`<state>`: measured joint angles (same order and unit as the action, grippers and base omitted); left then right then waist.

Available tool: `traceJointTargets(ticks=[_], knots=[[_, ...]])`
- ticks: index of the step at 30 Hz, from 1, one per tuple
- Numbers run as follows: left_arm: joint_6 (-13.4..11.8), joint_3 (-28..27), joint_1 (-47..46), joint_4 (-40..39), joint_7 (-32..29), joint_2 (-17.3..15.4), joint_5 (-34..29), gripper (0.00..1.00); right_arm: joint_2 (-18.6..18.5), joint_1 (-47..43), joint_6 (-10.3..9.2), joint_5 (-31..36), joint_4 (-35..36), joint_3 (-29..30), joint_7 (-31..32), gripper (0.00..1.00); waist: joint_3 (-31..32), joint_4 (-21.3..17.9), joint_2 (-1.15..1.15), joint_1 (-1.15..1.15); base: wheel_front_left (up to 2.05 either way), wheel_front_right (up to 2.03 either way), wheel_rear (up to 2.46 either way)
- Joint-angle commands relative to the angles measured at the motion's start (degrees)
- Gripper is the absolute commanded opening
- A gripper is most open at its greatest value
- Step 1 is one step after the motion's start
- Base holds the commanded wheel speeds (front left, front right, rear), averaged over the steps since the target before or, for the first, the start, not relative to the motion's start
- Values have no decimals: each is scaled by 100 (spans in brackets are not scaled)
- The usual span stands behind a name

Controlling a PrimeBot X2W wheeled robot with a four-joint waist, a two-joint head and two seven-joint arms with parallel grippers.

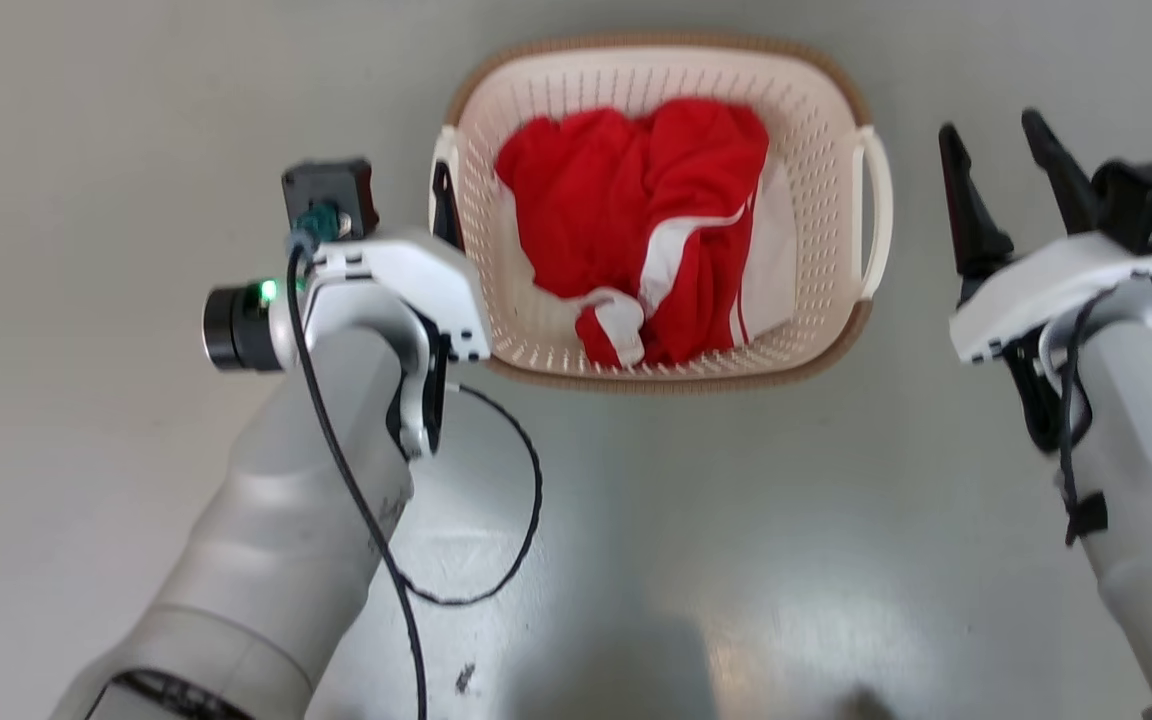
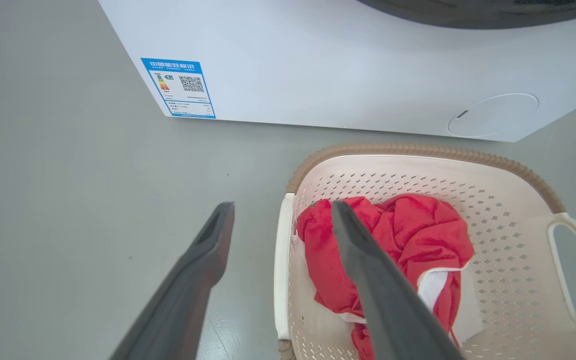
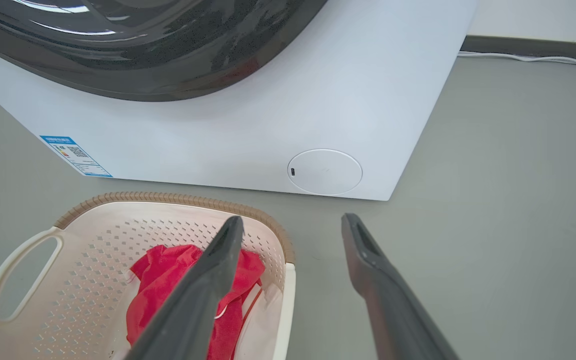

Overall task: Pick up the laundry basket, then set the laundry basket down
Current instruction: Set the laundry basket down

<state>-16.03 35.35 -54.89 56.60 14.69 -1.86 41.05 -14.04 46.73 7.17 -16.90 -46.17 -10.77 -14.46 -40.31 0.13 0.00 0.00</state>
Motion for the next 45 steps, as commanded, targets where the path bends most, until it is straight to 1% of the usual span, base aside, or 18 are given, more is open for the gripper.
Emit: traceJointTargets(ticks=[1,9,21,27,35,38,45], knots=[[56,-230,262,-174,30,-138,-151,100,26,-377,32,132,171,14,-53,100,465,55,0,0,0,0,0],[341,-931,1128,-539,30,-174,-723,100,37,-949,32,399,402,372,-53,100,1488,82,0,0,0,0,0],[819,-1729,2224,-994,30,-220,-1397,100,49,-1737,32,555,784,499,-53,100,2676,67,0,0,0,0,0],[999,-2070,2738,-1372,30,-255,-1663,100,32,-2192,32,627,1124,628,-53,100,3072,20,0,0,0,0,0],[1173,-2650,3559,-1985,30,-263,-1805,100,61,-2854,32,686,1503,634,-53,100,3585,-14,0,0,0,0,0],[1245,-2774,3857,-2196,30,-258,-1885,100,47,-3070,32,713,1629,602,-53,100,3733,-16,0,0,0,0,0],[1305,-2997,4401,-2630,30,-237,-2010,100,57,-3464,32,738,1880,682,-54,100,3967,2,0,0,0,0,0]])
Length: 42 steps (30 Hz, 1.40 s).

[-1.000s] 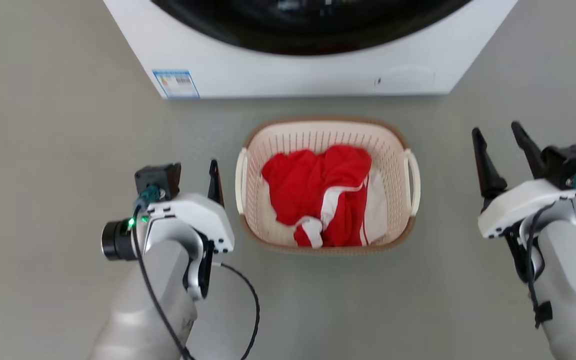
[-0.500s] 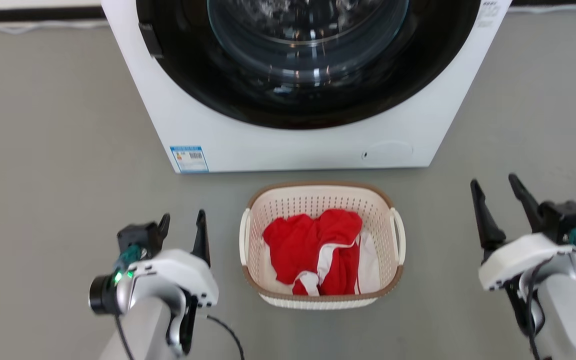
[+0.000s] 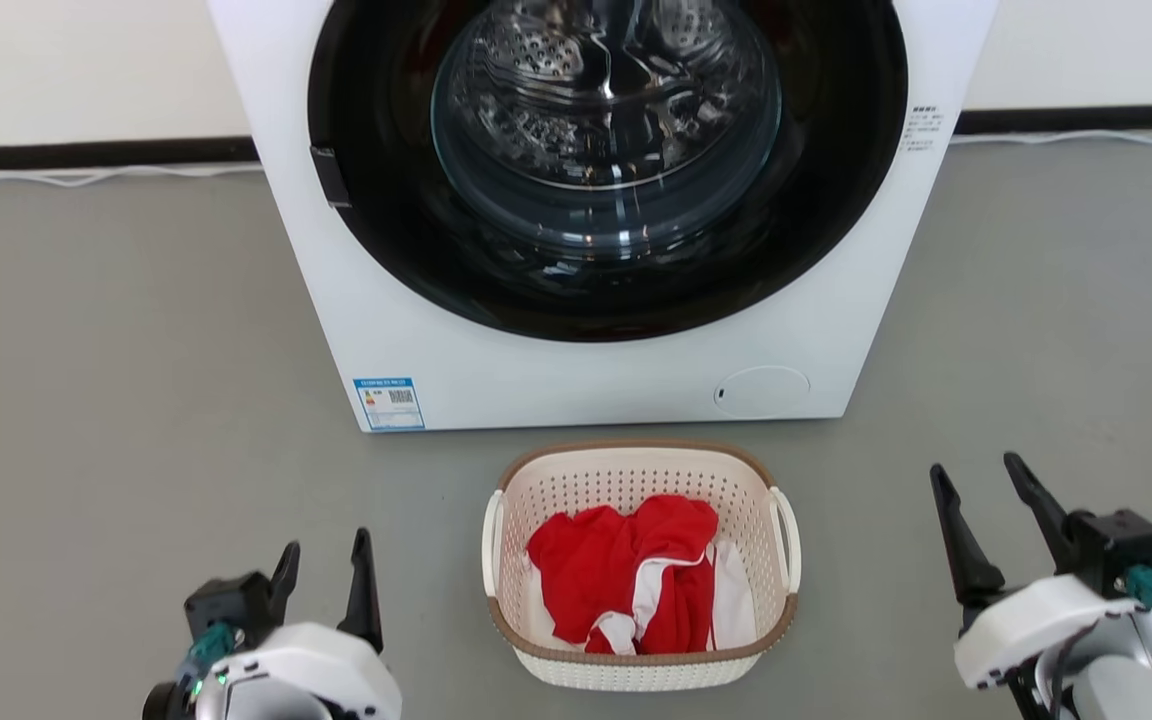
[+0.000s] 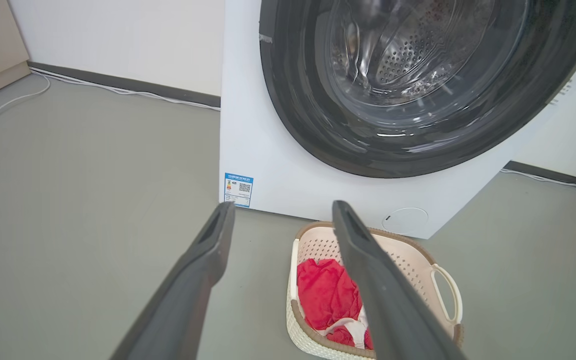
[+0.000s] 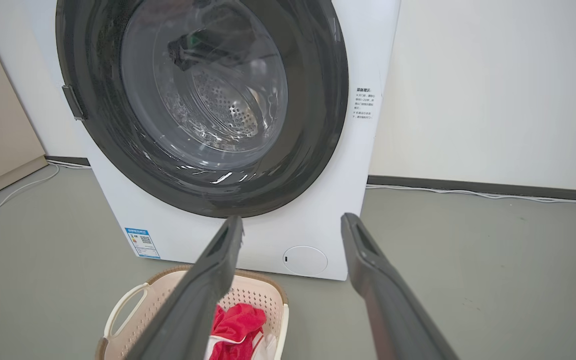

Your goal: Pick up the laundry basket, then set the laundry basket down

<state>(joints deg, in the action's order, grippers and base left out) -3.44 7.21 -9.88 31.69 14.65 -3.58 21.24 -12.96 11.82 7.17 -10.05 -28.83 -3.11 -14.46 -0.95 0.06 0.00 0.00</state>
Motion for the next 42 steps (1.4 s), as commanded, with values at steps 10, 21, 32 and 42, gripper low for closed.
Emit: traceJointTargets(ticks=[10,21,32,42], knots=[[29,-469,500,-782,35,-10,-159,100,53,-514,32,99,484,120,-54,100,189,4,0,0,0,0,0],[-10,-688,878,-1091,35,37,-185,100,179,-886,32,266,717,245,-54,100,342,33,0,0,0,0,0],[-59,-752,917,-1146,35,56,-195,100,248,-930,32,314,777,284,-54,100,416,77,0,0,0,0,0],[25,-602,1066,-800,-89,125,97,0,400,-992,-8,12,458,414,105,0,435,83,0,-3,0,0,0]])
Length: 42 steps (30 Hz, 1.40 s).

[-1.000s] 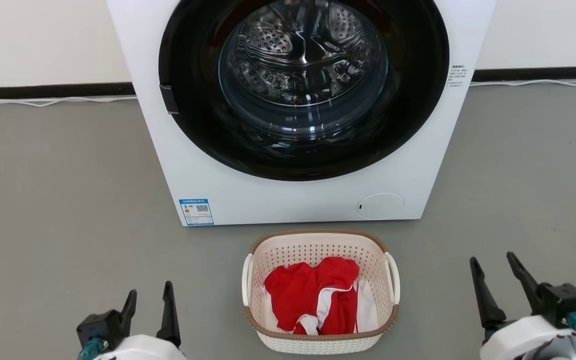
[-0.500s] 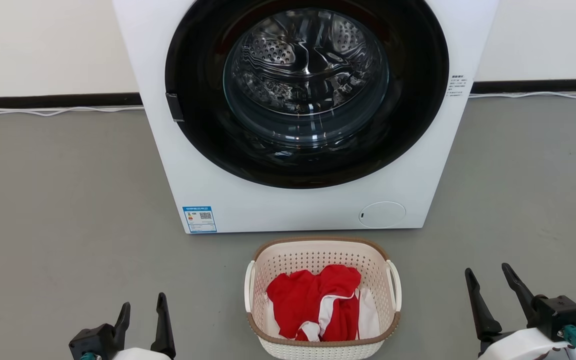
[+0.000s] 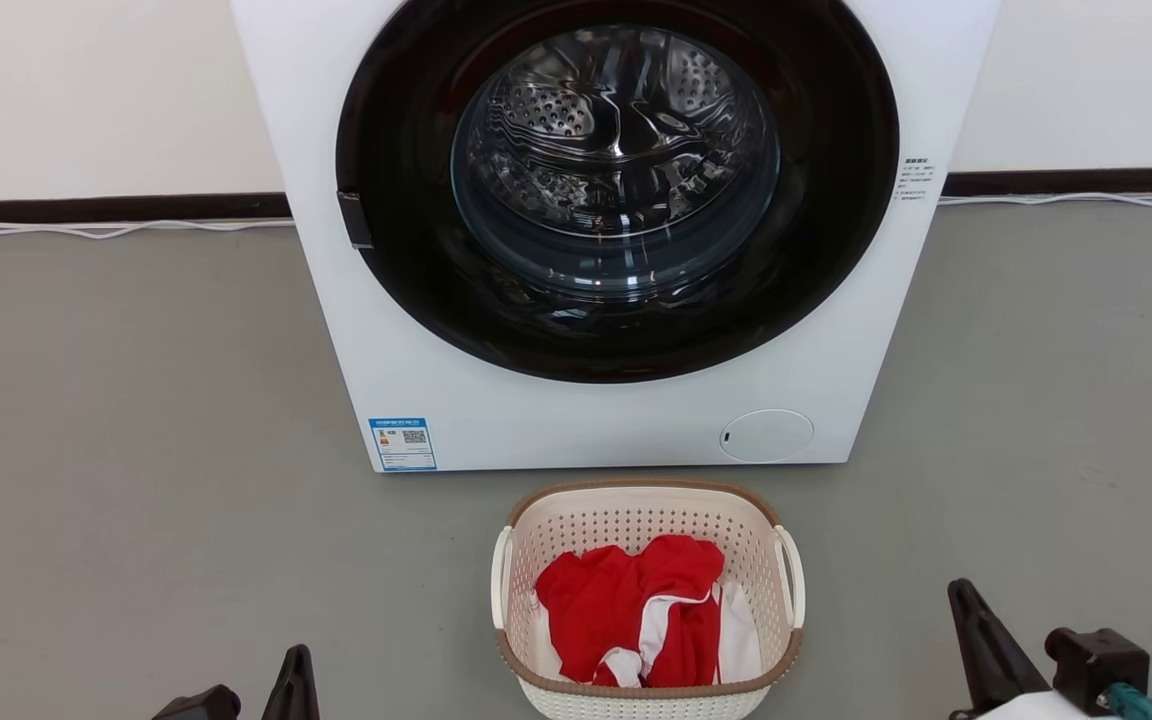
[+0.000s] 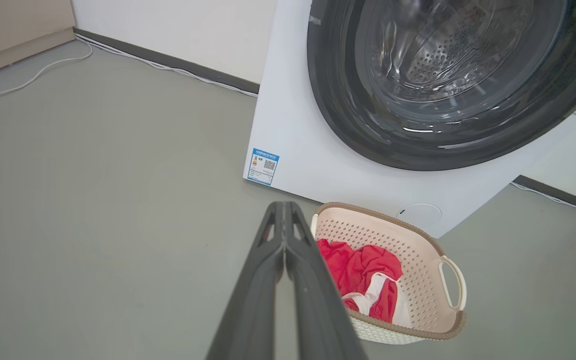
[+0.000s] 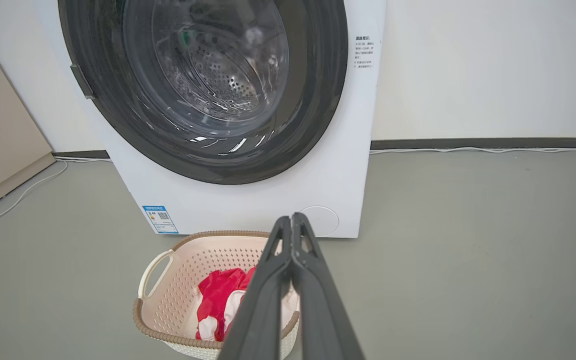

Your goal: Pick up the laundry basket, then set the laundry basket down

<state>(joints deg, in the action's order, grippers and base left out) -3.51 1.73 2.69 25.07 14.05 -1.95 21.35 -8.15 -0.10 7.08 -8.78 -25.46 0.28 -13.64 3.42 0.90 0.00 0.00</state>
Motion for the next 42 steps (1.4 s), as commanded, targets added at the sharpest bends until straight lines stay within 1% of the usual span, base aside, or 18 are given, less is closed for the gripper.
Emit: traceJointTargets(ticks=[1,3,8,42], knots=[[40,-62,-197,-147,-48,-38,145,0,-76,204,2,-184,129,81,43,0,-3,-2,0,-7,0,0,0],[58,-74,-202,-170,-82,-39,263,0,-66,204,2,-325,154,89,78,0,-1,-3,0,-13,0,0,0],[102,-94,-220,-218,-156,-42,555,0,-41,206,4,-670,209,95,146,0,-27,-7,0,-1,0,0,0],[392,-297,-408,-484,-698,-57,2455,0,124,319,15,-2903,495,234,675,0,-125,-31,0,0,0,0,0]])
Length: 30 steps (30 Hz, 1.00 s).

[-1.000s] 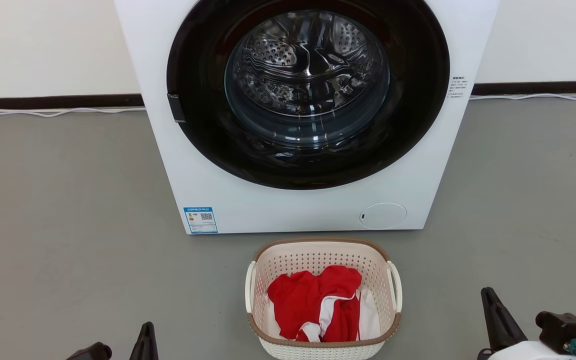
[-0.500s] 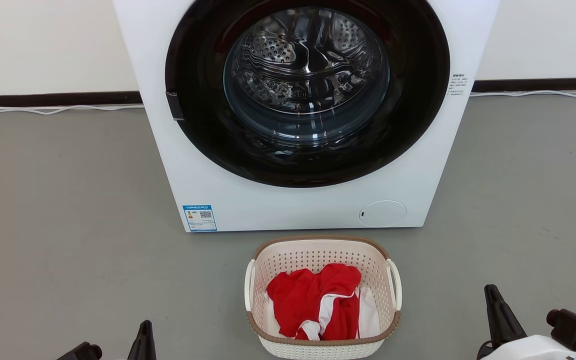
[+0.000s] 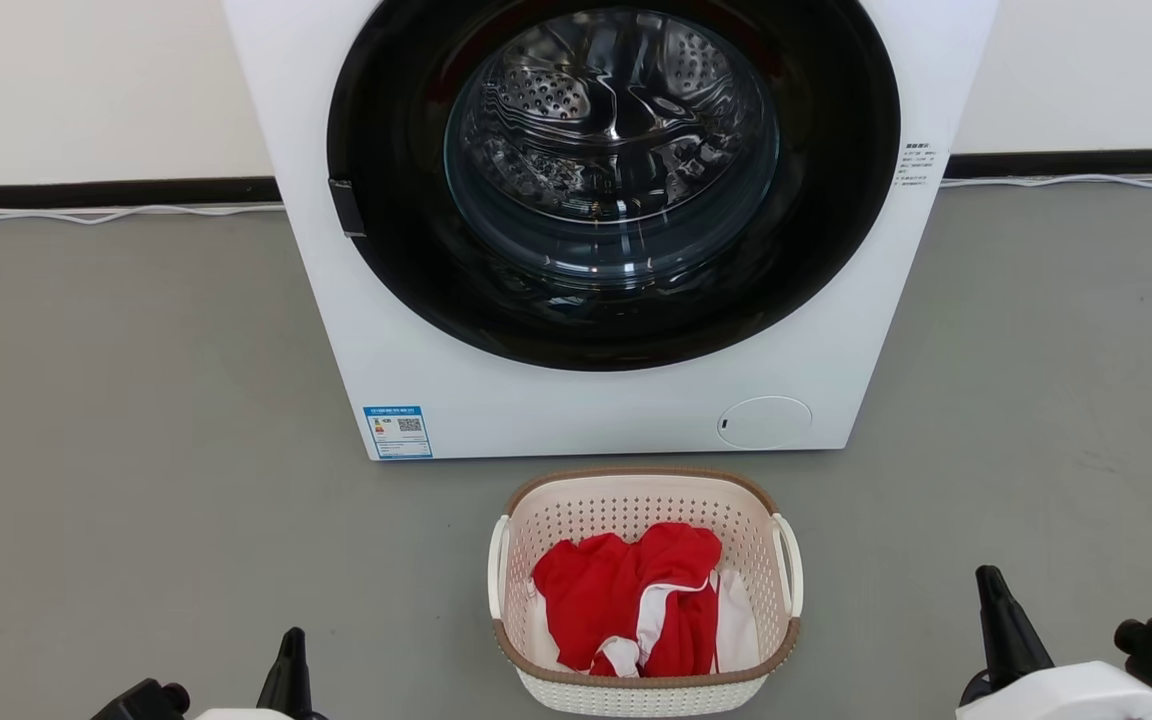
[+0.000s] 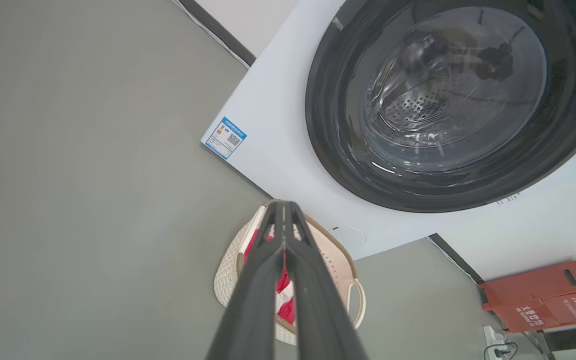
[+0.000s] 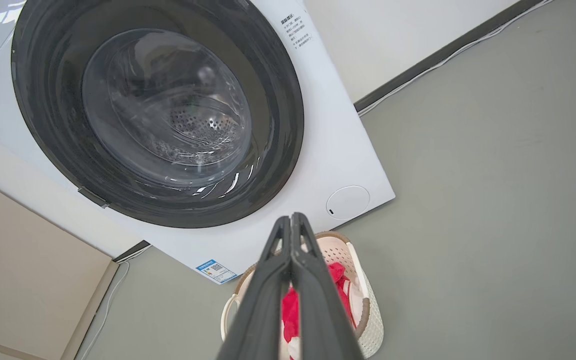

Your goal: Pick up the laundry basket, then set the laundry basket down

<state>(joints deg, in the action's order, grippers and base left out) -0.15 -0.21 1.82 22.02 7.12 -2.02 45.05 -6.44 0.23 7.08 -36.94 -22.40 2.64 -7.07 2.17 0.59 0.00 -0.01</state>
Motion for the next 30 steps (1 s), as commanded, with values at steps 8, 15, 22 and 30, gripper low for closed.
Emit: traceJointTargets(ticks=[8,15,22,30], knots=[[126,-156,-368,-241,-141,-54,543,0,-6,317,17,-626,252,37,151,0,-23,-6,0,0,0,0,0],[188,-202,-410,-294,-259,-57,946,0,29,344,19,-1099,309,71,268,0,-44,-11,0,0,0,0,0],[249,-249,-452,-348,-378,-60,1349,0,64,371,22,-1572,366,106,385,0,-64,-16,0,1,0,0,0],[320,-301,-500,-409,-513,-63,1809,0,104,402,24,-2113,430,145,518,0,-87,-22,0,1,0,0,0]])
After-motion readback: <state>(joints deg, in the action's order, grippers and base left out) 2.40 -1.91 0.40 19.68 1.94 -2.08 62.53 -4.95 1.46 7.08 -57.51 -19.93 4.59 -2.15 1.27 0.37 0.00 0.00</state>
